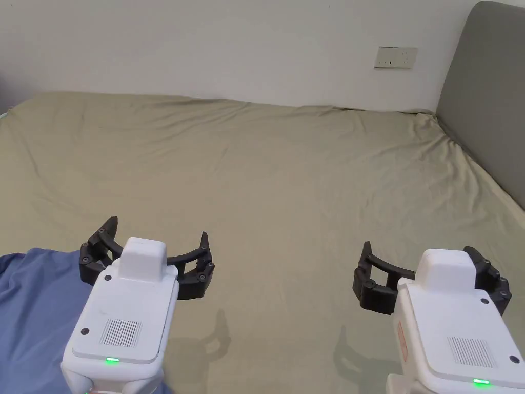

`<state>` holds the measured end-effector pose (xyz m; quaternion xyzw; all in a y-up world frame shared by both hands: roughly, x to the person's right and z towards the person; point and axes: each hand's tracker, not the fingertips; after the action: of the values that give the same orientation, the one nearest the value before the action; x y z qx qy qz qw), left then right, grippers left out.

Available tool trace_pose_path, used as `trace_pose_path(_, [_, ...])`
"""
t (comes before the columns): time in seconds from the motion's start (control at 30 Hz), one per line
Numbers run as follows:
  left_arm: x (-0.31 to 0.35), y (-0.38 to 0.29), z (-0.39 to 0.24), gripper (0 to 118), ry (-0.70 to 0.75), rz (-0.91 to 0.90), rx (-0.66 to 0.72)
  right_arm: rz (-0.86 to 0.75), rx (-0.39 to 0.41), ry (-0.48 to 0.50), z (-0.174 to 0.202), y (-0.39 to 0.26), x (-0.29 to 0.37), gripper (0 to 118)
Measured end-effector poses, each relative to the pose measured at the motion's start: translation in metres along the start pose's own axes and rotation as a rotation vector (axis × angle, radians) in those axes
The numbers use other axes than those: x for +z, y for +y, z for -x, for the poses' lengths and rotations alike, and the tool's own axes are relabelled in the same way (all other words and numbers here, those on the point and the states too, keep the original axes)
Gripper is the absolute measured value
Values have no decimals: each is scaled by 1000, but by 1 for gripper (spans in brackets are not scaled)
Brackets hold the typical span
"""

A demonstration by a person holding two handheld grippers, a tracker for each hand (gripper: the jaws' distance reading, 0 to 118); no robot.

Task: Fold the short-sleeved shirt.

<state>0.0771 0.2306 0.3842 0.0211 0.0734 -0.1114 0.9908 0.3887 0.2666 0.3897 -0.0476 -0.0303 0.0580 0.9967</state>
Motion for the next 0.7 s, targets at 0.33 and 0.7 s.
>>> trace_pose_path(0.33, [0, -1, 10, 118, 7, 4, 67, -8, 47, 6, 4, 1, 2, 118])
trace_pose_path(0.7, [1, -3, 12, 118, 12, 10, 50, -1, 42, 9, 4, 1, 2, 118])
